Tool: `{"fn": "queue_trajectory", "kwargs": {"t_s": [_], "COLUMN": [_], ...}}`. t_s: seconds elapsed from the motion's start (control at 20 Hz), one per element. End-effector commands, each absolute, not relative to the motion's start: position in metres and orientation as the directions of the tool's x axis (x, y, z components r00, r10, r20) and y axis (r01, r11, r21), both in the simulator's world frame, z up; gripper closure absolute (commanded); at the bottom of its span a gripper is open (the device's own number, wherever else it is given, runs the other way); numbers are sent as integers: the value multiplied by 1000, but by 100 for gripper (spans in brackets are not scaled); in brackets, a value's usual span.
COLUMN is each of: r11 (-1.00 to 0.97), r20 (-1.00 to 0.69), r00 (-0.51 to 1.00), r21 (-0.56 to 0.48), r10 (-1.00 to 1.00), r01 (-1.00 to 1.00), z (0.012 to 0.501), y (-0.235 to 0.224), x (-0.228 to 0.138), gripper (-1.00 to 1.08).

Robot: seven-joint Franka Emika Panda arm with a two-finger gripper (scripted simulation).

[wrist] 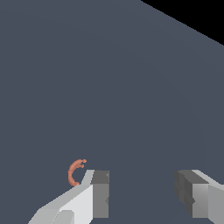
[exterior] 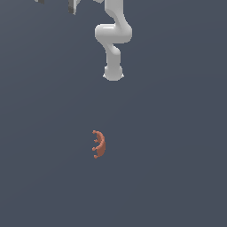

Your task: Pick up the object and move it to a goal position.

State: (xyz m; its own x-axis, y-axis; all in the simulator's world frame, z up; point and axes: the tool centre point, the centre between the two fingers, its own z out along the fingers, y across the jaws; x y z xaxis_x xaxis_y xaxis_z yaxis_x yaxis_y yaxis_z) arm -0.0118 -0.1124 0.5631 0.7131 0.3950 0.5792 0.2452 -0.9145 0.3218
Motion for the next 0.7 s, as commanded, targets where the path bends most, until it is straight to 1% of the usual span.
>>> {"fn": "queue_trajectory", "kwargs": {"t_s": [0.0,0.35,0.65], "r11": [-905,-889,-882], "r20": [614,694,748], "r00": [670,556,471], "r21": [340,367,367], "r10": [418,457,468], "r01": [254,273,294], "z": [588,631,635], "y": [-129,-183,-234], "x": [-23,-52,-68], "gripper": [-20,-20,-20]}}
